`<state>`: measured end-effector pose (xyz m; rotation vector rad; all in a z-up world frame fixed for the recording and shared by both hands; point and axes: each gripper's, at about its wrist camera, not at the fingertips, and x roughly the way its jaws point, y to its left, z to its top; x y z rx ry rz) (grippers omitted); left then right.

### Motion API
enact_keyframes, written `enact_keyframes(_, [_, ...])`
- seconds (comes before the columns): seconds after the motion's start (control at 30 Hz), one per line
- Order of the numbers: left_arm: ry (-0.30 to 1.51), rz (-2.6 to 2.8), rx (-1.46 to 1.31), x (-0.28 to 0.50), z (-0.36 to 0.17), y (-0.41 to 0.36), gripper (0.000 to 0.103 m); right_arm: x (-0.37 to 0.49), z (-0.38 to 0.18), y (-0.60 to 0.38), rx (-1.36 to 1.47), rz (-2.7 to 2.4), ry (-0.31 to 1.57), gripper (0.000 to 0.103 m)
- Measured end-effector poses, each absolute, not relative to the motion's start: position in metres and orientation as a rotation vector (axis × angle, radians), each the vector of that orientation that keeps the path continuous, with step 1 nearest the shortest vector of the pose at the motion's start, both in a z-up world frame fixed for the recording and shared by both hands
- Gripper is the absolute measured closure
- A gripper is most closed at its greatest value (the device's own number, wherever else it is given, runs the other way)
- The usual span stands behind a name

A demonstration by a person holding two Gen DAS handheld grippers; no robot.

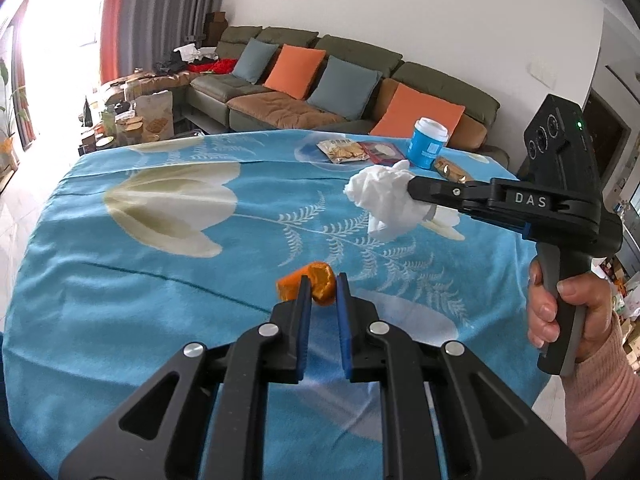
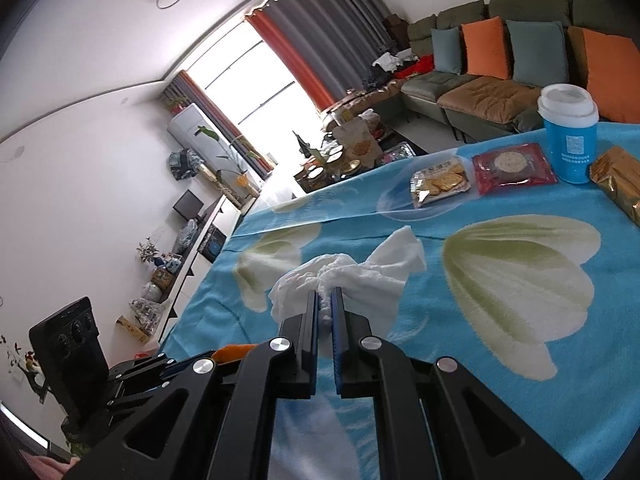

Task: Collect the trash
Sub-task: 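Carry the orange peel and white tissue in both grippers over the teal bin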

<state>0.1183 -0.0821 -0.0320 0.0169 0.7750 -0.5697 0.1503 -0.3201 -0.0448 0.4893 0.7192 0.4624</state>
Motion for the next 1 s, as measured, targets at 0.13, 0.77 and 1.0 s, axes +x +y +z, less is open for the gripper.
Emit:
enact_keyframes(0.13, [0.759, -0.55, 0.012, 0.108, -0.028, -0.067, 0.091, 0.144, -0.039, -0.307, 0.484, 0.508, 0.71, 0.098])
enact_keyframes(0.77, [0.697, -0.37, -0.033, 0.052, -0.009, 0.049, 0.091, 0.137, -0.025, -0.18, 0.383, 0.801, 0.755, 0.098])
enact_keyframes(1.0, [0.676, -0.26, -0.066, 0.036, -0.004, 0.098, 0.091, 0.143, -0.022, -0.125, 0.339, 0.896, 0.781, 0.098])
